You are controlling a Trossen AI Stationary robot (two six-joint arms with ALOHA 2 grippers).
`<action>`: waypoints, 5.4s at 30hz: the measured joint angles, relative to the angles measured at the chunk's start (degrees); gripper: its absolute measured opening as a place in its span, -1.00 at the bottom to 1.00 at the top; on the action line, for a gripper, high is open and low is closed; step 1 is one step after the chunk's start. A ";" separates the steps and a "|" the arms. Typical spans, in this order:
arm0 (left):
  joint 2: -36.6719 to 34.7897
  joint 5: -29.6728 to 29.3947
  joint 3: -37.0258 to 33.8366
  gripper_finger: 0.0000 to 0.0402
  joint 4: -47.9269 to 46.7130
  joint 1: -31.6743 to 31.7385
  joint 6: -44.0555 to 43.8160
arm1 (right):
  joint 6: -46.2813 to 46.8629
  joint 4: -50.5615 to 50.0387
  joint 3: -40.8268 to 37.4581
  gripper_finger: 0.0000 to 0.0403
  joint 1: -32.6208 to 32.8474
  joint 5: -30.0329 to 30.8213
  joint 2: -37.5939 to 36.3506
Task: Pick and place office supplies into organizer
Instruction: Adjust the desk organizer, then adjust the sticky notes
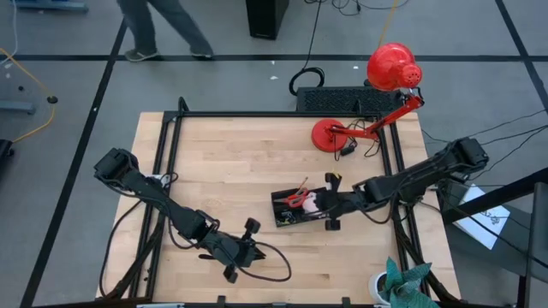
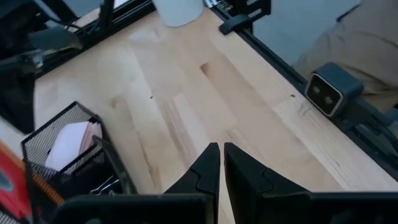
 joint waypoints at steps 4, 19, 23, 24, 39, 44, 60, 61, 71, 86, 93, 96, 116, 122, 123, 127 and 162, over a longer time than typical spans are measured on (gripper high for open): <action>0.00 -1.98 0.00 -0.85 0.27 0.26 -2.23 | -0.43 -0.35 -0.06 -1.00 1.10 -0.04 -0.27; 10.40 -4.65 0.00 -0.85 11.17 6.71 -5.64 | 1.56 -2.34 -4.93 -1.00 -6.90 7.34 -0.31; 11.52 -5.34 -0.02 -0.85 9.92 9.39 -8.78 | 2.07 -2.29 -7.25 -1.00 -9.89 5.67 -0.31; 11.52 -5.36 -0.02 -0.85 9.55 9.96 -9.81 | 2.25 -1.93 -7.84 -1.00 -10.54 5.08 -0.31; 11.43 -10.53 -0.02 -0.85 0.96 16.03 -18.46 | 1.37 8.08 -13.46 -1.00 -13.46 -4.43 -0.32; 11.43 -10.73 0.00 -0.85 -0.90 16.90 -18.42 | 2.59 9.97 -13.46 -1.00 -11.34 -6.51 -0.33; 11.41 -8.30 -0.02 -0.85 -1.67 14.42 -10.73 | 7.50 13.24 -13.46 -1.00 -4.66 0.08 -0.33; 11.41 -8.04 0.00 -0.85 -1.65 13.55 -9.24 | 7.52 13.56 -13.46 -1.00 -4.53 1.01 -0.33; 11.41 -17.03 5.39 -0.85 0.10 4.71 -1.14 | 5.31 16.98 -13.42 -1.00 -4.54 2.89 -2.11; 21.83 -23.41 21.81 -0.85 -10.08 2.90 4.20 | -6.07 37.32 -26.89 -1.00 5.20 1.23 -30.19; 33.37 -27.66 34.67 -0.83 -15.62 3.93 11.47 | -7.31 42.88 -34.28 -1.00 6.32 1.54 -38.42; 37.71 -29.84 39.43 -0.71 -15.24 4.83 15.94 | -7.51 41.39 -35.43 -1.00 6.32 1.46 -40.26; 43.78 -32.20 44.13 0.49 -17.65 9.29 20.63 | -7.08 39.63 -35.63 -1.00 6.32 1.38 -43.96; 43.80 -31.04 44.04 0.37 -21.47 10.77 17.17 | -7.10 39.60 -35.63 -1.00 6.32 1.38 -43.96; 43.80 -31.06 44.04 0.35 -21.54 10.94 16.64 | -7.12 39.60 -35.63 -1.00 6.32 1.38 -43.96; 43.80 -31.08 44.04 0.25 -21.47 11.60 16.67 | -7.27 39.62 -35.63 -0.99 6.32 1.39 -43.96; 43.80 -24.68 44.04 -0.88 -15.27 15.98 8.21 | -7.72 39.67 -35.60 -1.00 6.32 1.42 -43.96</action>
